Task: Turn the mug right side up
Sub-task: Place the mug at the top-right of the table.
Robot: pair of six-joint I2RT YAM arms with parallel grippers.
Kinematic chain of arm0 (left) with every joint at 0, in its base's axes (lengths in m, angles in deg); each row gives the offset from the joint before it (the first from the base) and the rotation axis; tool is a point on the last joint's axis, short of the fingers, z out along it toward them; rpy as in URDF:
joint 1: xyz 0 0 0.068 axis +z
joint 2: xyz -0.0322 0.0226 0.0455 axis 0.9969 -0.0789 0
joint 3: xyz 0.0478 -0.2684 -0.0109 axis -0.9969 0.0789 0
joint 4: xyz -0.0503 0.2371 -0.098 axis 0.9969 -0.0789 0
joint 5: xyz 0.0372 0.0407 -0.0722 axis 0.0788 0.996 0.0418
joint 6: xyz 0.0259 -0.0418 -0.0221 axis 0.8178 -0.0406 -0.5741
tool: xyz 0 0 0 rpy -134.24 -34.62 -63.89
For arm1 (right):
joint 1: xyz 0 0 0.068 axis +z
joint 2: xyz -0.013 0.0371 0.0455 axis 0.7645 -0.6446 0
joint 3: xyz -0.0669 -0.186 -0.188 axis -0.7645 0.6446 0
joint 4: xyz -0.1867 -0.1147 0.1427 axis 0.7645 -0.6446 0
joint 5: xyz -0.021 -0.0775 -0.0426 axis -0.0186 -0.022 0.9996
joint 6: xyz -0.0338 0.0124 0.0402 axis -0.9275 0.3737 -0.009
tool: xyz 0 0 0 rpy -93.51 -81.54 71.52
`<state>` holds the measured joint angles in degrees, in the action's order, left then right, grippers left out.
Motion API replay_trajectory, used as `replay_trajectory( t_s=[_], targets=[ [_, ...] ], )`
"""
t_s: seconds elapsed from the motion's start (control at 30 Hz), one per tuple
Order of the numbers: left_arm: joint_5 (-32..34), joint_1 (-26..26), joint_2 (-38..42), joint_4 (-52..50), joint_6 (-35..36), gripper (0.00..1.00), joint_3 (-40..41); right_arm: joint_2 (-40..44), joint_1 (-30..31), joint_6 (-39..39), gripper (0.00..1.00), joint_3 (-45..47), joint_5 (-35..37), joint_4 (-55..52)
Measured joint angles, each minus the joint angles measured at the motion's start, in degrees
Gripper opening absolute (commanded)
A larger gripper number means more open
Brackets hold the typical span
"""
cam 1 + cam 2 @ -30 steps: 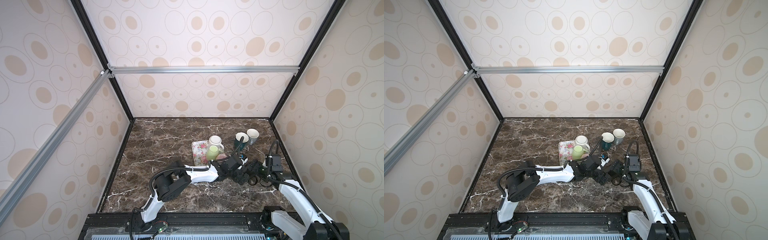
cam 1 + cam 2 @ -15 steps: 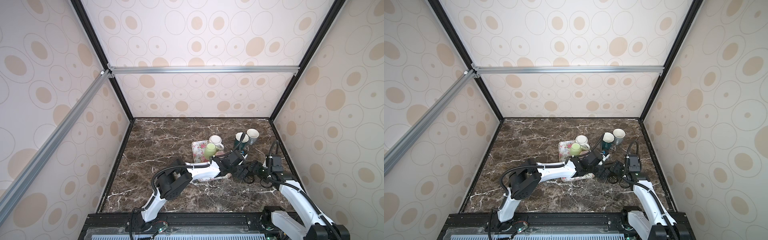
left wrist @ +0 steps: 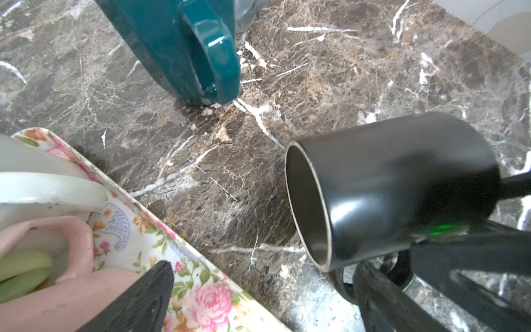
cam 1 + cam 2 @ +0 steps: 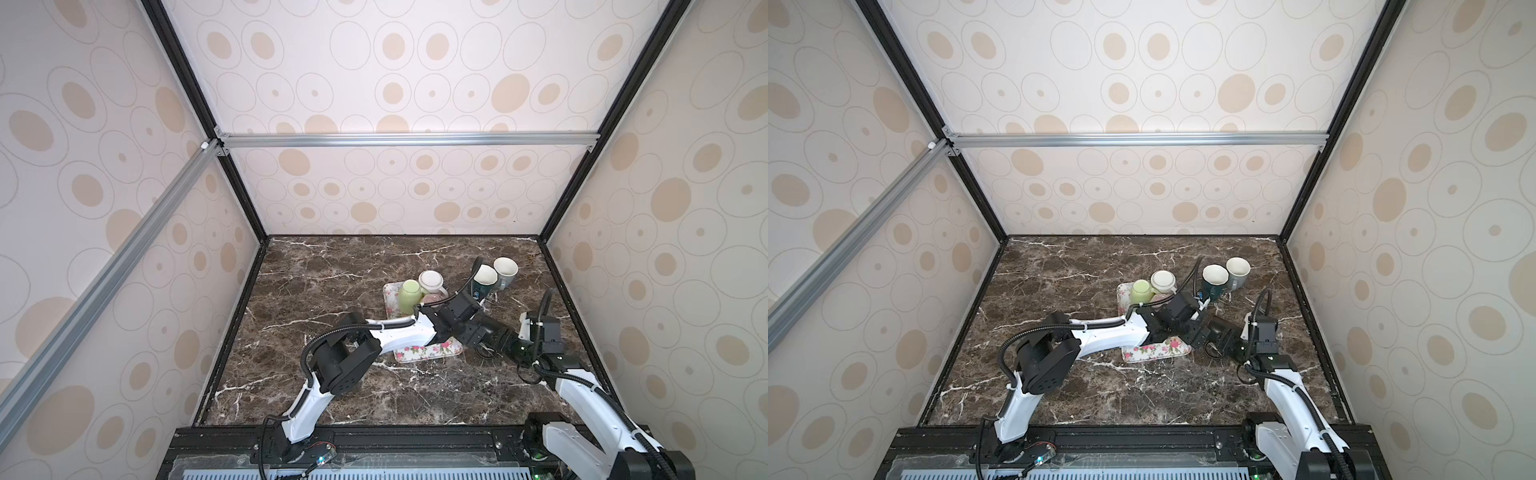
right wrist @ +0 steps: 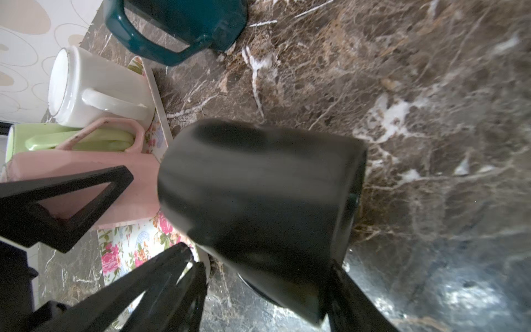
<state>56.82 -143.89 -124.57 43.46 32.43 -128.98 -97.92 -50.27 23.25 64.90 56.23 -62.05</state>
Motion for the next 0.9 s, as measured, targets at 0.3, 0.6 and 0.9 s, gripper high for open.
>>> replay_trajectory(
  t_s=[0.3,0.6,0.9],
  targets=[
    [0.04,0.00,0.07,-1.11,0.39,0.98,-0.04,2.64,0.00,-1.42,0.59,5.29,-1.60,9.70],
    [0.09,0.00,0.22,-2.05,0.42,0.98,-0.42,3.28,0.00,-3.80,0.41,7.45,-0.44,15.43],
    [0.61,0.02,0.28,-3.39,0.44,0.98,-1.44,-0.37,0.07,-6.19,0.21,5.97,1.11,17.05]
  ],
)
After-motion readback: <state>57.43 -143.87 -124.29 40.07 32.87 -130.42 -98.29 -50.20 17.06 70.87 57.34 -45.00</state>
